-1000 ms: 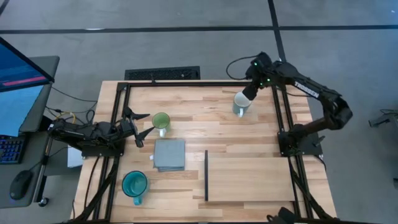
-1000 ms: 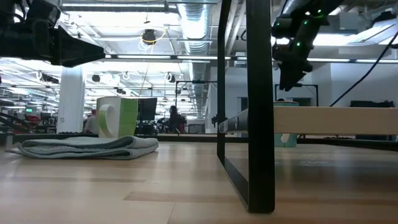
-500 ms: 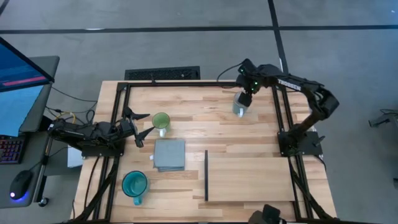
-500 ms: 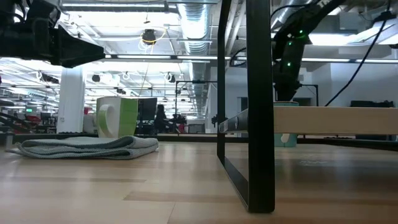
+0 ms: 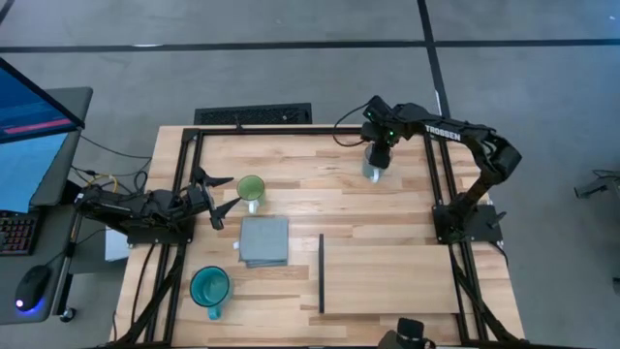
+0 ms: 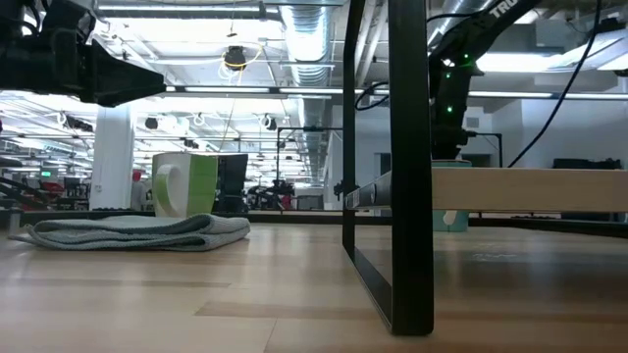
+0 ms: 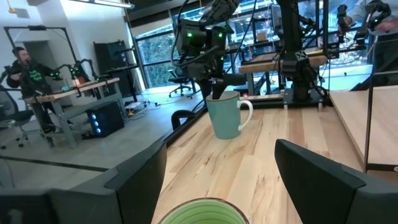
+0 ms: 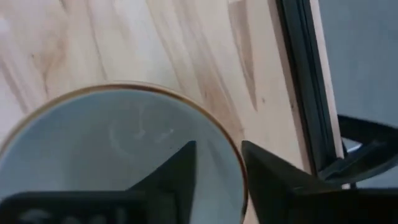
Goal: Stack small to large cups/mugs on shelf
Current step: Put the top blue mug on the shelf
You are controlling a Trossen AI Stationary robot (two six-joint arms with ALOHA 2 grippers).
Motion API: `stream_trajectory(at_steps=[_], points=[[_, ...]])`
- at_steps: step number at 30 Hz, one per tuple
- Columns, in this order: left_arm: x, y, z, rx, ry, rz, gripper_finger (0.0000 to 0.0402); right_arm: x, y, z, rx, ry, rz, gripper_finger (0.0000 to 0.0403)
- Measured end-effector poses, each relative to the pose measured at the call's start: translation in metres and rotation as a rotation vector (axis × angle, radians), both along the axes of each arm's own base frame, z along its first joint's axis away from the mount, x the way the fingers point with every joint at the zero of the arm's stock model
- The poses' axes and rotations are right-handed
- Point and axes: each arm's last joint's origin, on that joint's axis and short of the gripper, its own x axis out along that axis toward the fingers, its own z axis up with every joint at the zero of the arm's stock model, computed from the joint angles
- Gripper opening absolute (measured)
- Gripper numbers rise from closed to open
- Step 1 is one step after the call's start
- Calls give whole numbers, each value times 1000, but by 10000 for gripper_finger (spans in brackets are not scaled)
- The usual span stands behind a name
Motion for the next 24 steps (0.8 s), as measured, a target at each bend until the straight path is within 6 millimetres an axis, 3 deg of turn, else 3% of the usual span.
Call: stream_trajectory(at_steps=[7, 24], points=[[0, 0, 0, 1, 4, 8, 291, 0, 1, 3, 8, -13, 52, 36], [0, 0, 0, 2, 6, 13, 291, 2, 6, 2, 44, -17, 26, 31]])
